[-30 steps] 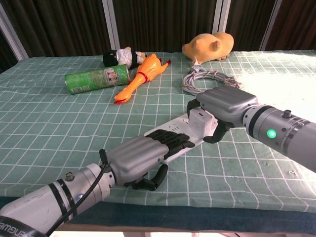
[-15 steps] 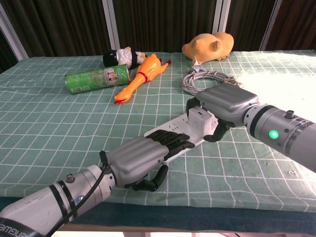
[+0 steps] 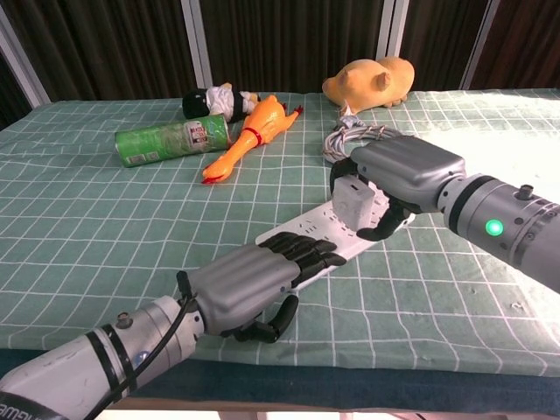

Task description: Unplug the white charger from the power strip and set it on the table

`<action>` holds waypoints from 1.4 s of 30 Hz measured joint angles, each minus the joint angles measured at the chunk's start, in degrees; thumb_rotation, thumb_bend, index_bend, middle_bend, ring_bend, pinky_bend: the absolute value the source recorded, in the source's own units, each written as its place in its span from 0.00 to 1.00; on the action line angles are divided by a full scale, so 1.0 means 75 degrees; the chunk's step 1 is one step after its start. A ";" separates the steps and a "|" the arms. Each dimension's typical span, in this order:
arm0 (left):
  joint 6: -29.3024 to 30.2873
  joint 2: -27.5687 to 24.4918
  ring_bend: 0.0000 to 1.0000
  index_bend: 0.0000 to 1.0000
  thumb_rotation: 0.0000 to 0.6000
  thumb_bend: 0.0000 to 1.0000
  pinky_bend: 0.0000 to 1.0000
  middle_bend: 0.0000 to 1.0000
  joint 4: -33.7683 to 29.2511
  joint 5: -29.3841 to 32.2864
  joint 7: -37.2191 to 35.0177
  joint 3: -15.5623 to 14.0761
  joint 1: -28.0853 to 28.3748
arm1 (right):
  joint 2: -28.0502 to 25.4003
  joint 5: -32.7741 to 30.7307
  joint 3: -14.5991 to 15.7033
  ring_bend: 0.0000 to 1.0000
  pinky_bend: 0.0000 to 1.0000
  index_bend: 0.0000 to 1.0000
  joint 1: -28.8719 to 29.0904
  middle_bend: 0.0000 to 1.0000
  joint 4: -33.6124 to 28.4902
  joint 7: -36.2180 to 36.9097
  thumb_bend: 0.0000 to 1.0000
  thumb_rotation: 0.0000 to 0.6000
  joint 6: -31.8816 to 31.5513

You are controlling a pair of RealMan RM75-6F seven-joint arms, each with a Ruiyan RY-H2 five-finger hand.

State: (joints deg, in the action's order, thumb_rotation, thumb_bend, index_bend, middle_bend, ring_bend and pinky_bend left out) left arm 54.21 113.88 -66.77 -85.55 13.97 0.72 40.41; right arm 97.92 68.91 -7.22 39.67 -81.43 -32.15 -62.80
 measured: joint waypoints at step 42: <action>0.1534 -0.1124 0.00 0.00 1.00 0.62 0.04 0.00 -0.0567 -0.0607 -0.0725 0.0051 -0.0460 | -0.2942 -0.2072 0.1314 0.00 0.23 0.00 -0.0866 0.01 -0.1413 -0.3837 0.31 1.00 0.0270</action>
State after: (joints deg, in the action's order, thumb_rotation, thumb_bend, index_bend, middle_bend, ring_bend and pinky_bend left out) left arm 65.71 105.45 -71.02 -90.10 8.54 1.10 36.96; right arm 75.85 53.38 2.64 33.18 -92.02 -60.93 -60.78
